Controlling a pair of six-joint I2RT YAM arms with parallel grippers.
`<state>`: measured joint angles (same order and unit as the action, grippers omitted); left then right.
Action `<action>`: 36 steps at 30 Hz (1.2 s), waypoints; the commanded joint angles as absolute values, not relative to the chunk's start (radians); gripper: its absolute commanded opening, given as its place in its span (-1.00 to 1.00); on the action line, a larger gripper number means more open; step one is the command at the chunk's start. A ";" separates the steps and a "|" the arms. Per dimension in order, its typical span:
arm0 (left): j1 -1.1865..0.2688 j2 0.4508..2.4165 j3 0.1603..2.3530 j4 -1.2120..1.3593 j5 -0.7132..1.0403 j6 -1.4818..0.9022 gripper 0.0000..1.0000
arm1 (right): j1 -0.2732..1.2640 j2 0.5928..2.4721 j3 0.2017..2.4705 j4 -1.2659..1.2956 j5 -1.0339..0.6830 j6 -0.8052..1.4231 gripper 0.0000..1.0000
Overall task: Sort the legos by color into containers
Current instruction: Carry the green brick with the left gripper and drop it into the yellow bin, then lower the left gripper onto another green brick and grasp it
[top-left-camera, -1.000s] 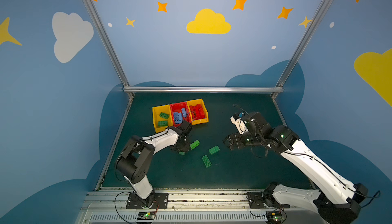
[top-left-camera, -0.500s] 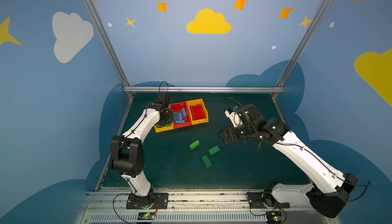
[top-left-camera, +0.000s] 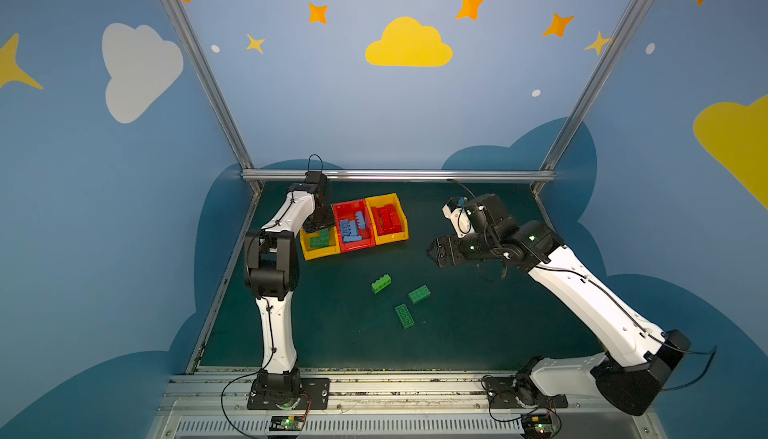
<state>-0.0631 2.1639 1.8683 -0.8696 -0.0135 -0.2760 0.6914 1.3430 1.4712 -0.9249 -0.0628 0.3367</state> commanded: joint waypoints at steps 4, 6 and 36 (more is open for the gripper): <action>-0.064 2.137 1.923 -0.933 0.021 -0.275 0.38 | 0.683 1.351 1.509 -0.948 -0.055 0.347 0.90; -0.073 2.089 1.894 -0.929 0.023 -0.272 0.38 | 0.683 1.342 1.501 -0.954 -0.060 0.348 0.90; -0.602 1.805 1.247 -0.619 0.093 -0.108 0.45 | 0.710 0.905 1.220 -1.057 -0.042 0.492 0.91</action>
